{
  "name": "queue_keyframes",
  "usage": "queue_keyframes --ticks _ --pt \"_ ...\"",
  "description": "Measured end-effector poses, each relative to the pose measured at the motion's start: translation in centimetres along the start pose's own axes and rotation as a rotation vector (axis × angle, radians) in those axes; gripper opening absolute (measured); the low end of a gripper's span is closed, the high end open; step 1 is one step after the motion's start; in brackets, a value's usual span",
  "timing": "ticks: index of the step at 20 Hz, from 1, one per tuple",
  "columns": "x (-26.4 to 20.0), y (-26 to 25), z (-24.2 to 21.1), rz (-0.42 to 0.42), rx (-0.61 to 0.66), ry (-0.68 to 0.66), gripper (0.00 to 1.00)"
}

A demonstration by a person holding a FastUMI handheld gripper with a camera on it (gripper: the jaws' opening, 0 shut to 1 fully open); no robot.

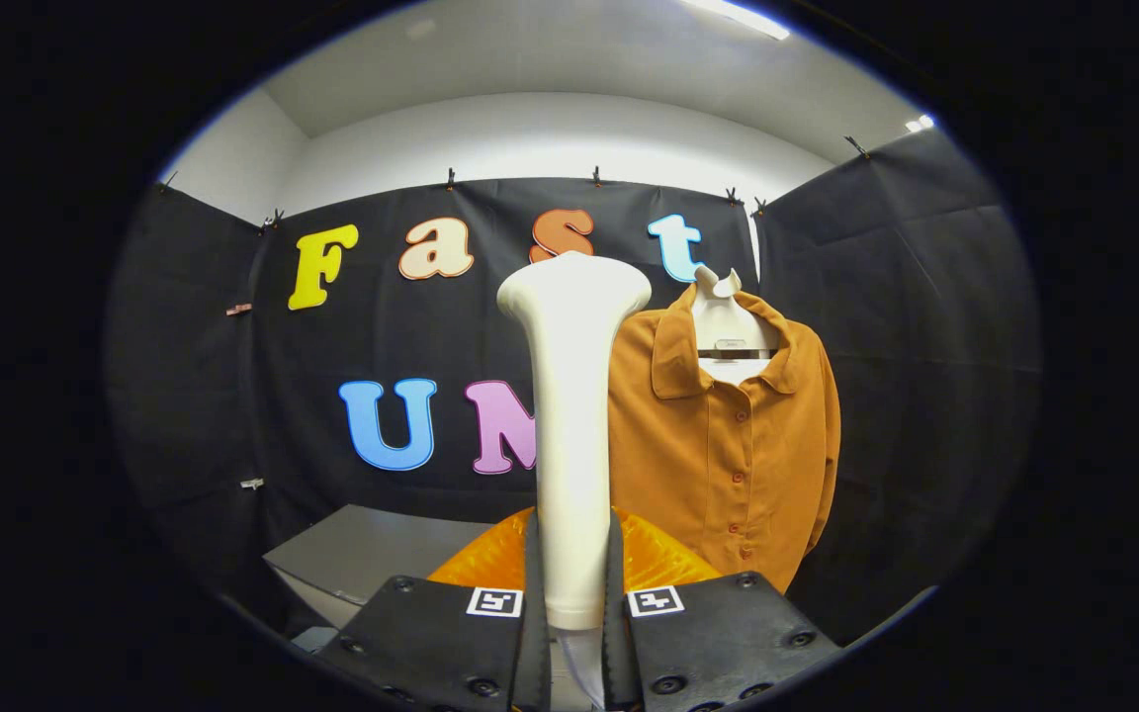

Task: Iron the clothes twice with a garment steamer, once on the left side and once on the right side.

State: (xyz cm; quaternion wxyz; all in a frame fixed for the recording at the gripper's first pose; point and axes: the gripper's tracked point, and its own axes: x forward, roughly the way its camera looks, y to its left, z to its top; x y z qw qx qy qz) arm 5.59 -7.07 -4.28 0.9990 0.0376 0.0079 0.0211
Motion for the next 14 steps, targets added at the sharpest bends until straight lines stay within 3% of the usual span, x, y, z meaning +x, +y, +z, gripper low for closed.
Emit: queue_keyframes --ticks 14 --pt "0.63 0.77 -0.15 -0.006 -0.005 0.003 0.24"
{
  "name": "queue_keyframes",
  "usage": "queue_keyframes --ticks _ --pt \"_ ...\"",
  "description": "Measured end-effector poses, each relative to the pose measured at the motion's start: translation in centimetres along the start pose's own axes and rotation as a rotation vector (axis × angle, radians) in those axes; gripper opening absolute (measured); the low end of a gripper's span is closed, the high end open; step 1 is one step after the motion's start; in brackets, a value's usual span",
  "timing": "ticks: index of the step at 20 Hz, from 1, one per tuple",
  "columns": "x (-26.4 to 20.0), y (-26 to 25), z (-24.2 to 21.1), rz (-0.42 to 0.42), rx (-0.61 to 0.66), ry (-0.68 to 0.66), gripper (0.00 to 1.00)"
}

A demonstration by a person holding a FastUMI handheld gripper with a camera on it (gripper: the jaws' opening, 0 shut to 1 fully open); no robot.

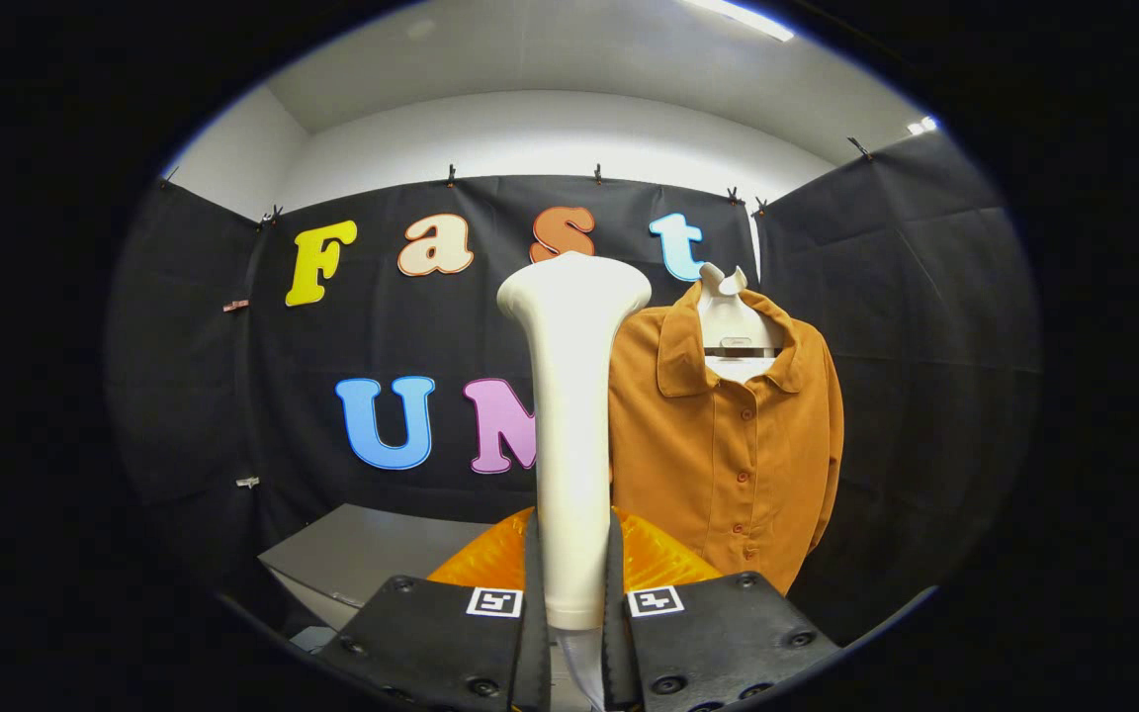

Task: Iron the clothes twice with a garment steamer, once on the left side and once on the right side.

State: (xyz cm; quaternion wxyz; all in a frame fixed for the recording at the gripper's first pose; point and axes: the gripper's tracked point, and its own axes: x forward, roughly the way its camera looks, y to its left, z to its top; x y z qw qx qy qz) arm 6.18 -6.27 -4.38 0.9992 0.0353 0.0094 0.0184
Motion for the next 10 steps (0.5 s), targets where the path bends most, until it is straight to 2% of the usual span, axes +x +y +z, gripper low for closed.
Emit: queue_keyframes --ticks 10 --pt "0.18 0.18 -0.37 0.007 0.001 0.013 0.24"
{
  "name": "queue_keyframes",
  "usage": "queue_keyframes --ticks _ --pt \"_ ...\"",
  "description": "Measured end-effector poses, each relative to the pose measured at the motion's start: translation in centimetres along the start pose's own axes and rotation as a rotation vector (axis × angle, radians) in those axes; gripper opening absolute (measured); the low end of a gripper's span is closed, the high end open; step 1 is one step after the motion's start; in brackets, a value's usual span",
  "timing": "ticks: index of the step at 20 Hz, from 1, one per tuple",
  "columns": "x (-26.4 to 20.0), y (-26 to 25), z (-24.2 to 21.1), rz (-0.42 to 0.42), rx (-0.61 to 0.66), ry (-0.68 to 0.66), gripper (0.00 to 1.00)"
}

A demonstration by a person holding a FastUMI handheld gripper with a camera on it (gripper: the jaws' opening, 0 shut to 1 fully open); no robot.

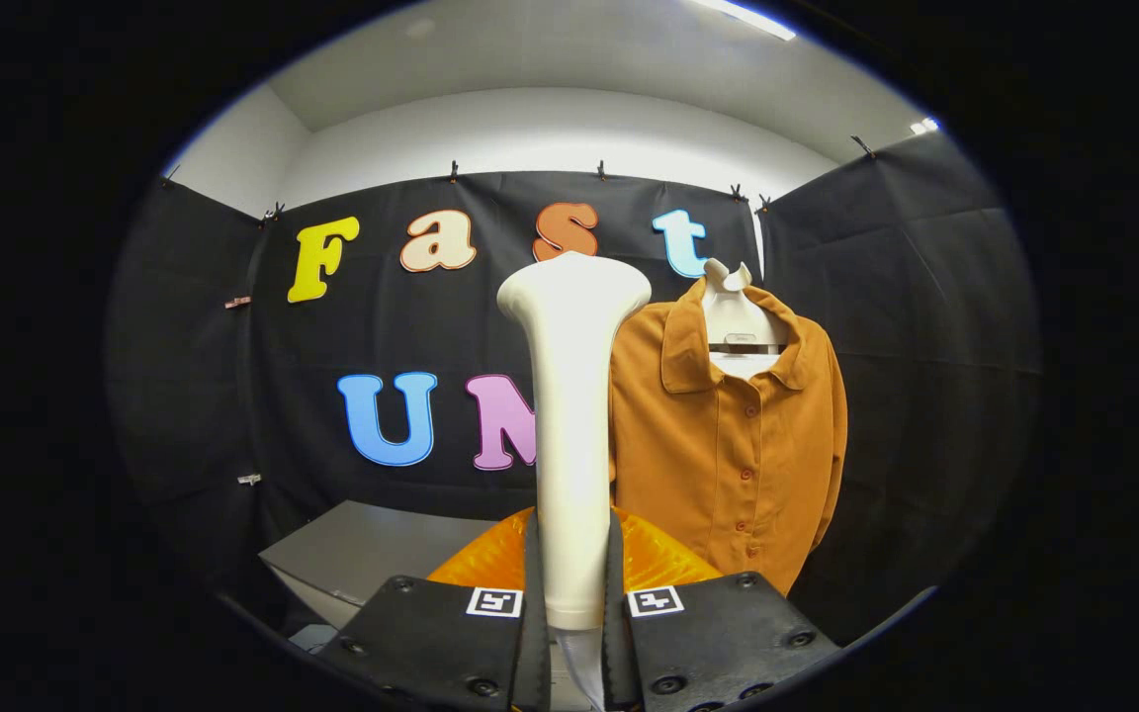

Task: Iron the clothes twice with a garment steamer, once on the left side and once on the right side.

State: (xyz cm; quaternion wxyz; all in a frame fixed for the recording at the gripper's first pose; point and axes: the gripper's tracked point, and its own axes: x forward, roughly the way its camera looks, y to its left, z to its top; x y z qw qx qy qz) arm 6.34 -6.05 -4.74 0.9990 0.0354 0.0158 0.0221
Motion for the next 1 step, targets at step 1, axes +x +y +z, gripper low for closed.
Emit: queue_keyframes --ticks 1 --pt "0.04 0.05 0.00 0.001 0.004 0.000 0.24"
